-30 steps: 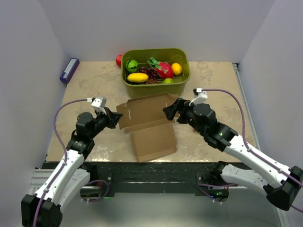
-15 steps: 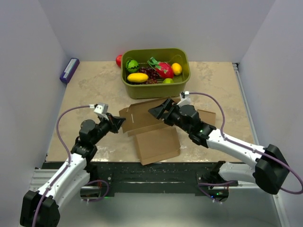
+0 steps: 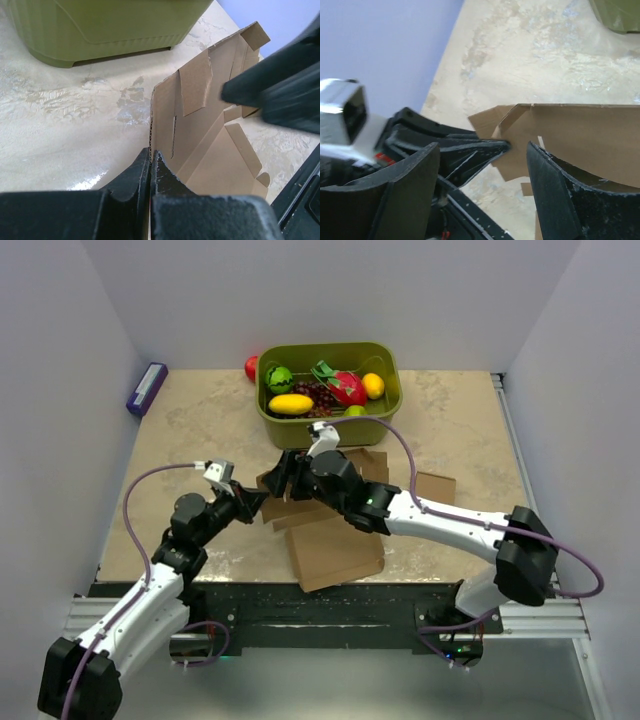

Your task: Fold the paper box

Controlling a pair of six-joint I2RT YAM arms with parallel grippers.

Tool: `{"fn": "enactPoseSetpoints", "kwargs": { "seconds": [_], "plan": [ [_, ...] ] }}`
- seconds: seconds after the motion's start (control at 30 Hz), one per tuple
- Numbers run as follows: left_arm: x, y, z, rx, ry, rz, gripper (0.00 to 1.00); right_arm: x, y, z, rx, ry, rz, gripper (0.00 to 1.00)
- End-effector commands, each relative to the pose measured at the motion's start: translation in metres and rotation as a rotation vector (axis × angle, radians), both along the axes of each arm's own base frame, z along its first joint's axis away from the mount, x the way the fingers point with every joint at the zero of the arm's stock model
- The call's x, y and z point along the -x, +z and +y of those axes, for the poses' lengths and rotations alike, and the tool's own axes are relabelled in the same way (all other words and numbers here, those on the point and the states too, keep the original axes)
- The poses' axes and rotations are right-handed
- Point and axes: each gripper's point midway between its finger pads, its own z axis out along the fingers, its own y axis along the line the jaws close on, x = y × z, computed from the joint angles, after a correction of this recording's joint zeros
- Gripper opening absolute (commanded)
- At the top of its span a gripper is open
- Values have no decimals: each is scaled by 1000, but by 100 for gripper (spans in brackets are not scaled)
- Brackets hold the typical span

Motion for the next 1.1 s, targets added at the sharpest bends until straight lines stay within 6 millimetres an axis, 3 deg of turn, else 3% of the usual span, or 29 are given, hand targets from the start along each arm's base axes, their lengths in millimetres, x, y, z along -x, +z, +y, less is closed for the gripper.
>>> {"fn": "enactPoseSetpoints", "kwargs": {
  "seconds": [0.0, 0.3, 0.63, 0.77, 1.07],
  "plan": [
    [-4, 20, -3, -6, 0, -71, 0, -10, -6, 9, 69, -9, -30, 70],
    [-1, 21, -6, -16, -5, -71, 0, -21, -13, 11, 115, -48, -38, 55],
    [1, 20, -8, -33, -8, -68, 0, -23, -9, 8, 113, -64, -55, 41],
    [1, 20, -8, -34, -4, -67, 0, -22, -9, 5, 123, -60, -60, 27],
    [1, 21, -7, -39, 4, -66, 0, -20, -19, -16, 215, -76, -88, 18]
  ]
}}
